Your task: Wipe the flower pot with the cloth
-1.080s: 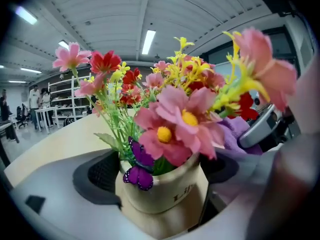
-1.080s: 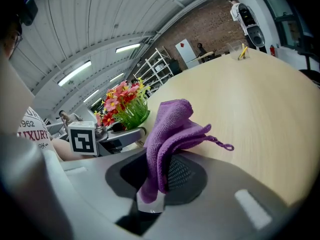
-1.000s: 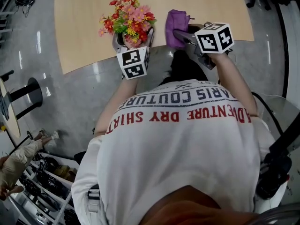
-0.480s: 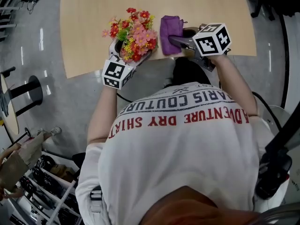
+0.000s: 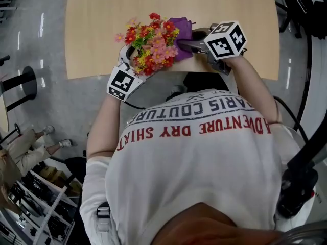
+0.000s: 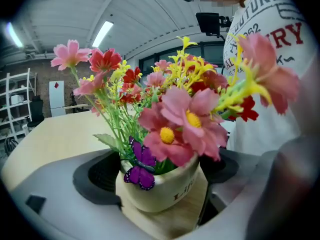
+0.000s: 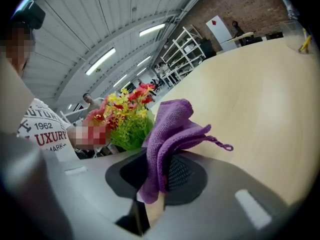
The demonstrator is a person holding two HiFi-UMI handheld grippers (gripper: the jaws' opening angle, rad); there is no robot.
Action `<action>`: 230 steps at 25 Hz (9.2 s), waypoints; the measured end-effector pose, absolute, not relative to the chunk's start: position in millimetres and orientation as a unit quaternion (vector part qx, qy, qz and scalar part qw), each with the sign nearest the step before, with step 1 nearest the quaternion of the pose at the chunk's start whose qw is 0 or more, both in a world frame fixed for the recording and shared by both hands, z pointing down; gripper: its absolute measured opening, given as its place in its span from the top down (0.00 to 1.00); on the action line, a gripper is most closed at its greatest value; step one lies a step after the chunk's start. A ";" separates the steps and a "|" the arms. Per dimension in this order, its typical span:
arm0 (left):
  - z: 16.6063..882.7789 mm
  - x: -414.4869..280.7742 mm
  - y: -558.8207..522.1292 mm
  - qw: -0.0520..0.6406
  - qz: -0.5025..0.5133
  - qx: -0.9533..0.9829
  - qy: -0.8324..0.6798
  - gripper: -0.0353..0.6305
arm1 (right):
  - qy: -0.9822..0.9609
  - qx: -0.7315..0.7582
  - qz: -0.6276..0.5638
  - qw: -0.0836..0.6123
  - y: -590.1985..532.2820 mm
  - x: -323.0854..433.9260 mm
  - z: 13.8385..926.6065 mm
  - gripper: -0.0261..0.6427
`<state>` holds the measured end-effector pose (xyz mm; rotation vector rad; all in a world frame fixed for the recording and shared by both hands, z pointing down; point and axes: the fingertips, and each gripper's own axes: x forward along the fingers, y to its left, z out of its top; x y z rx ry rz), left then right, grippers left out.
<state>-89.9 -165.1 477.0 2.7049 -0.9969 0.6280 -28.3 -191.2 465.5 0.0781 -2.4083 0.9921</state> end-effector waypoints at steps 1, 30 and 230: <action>477.4 -90.3 -165.4 0.095 0.212 0.913 -0.336 0.18 | -0.890 0.023 0.364 0.274 -190.4 -30.8 469.6 0.88; 475.1 -104.5 -150.4 0.122 0.195 0.864 -0.447 0.18 | -0.874 0.179 0.360 0.272 -190.0 1.3 504.7 0.89; 490.3 -95.3 -143.0 0.121 0.218 0.817 -0.520 0.26 | -0.881 0.219 0.395 0.141 -104.1 46.0 467.4 0.89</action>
